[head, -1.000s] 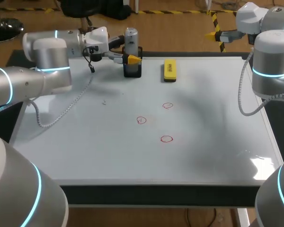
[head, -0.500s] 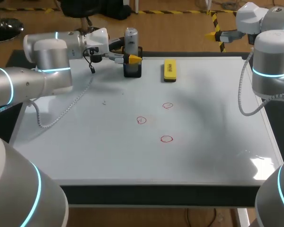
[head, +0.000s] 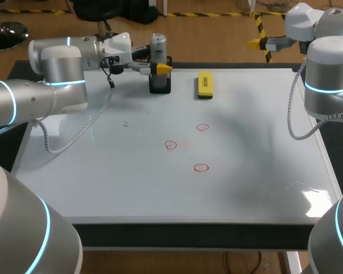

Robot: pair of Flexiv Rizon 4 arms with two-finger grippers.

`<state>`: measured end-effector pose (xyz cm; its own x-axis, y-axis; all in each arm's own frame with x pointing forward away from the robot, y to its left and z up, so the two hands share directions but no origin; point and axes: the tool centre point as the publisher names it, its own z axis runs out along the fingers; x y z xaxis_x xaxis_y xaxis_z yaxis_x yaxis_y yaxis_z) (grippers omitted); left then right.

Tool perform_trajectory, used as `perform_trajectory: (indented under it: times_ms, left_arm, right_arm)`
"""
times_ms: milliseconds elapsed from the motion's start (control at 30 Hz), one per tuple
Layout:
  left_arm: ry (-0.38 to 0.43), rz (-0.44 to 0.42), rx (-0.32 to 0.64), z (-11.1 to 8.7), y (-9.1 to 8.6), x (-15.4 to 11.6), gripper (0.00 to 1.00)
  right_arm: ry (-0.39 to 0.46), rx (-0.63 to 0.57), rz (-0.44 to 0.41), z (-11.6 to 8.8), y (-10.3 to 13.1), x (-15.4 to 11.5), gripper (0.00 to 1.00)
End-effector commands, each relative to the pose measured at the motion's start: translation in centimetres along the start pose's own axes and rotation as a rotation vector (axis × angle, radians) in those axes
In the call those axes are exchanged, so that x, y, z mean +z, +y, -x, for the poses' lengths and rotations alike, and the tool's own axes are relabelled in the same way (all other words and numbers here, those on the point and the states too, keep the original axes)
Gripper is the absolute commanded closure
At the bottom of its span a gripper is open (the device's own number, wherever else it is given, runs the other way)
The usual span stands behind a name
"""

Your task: Pick up the inspection probe, press it on each red-marked spot on the whiteboard one by one, put down the probe, pick up the eraser, and wipe off all the red marks.

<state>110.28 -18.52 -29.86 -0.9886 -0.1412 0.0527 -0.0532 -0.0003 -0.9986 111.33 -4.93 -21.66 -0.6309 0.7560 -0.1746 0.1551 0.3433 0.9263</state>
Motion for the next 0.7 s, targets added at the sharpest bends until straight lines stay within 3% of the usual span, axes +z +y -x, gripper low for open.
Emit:
perform_trajectory:
  times_ms: [33,67,200,433,500,567,700]
  left_arm:
    - [0.006,0.003,0.003,0.14,0.03,-0.05,0.44]
    - [0.005,0.002,0.002,0.16,0.03,-0.06,0.50]
    - [0.005,0.000,0.003,0.35,0.18,-0.15,0.59]
    - [0.002,-0.001,0.007,0.03,-0.04,-0.25,0.70]
    - [0.000,0.000,0.008,0.00,-0.08,-0.35,0.80]
    - [-0.003,0.000,0.010,0.07,-0.11,-0.49,1.00]
    - [0.001,0.006,0.013,0.05,-0.25,-0.57,1.00]
  right_arm:
    - [0.001,0.000,-0.001,0.04,0.00,0.01,0.00]
    - [0.001,0.000,-0.001,0.04,0.00,0.01,0.00]
    - [0.001,0.000,-0.001,0.04,0.00,0.01,0.00]
    - [0.001,0.000,-0.001,0.04,0.00,0.01,0.00]
    - [0.001,0.000,-0.001,0.04,0.00,0.01,0.00]
    - [0.001,0.000,-0.001,0.04,0.00,0.01,0.00]
    - [0.001,0.000,-0.001,0.04,0.00,0.01,0.00]
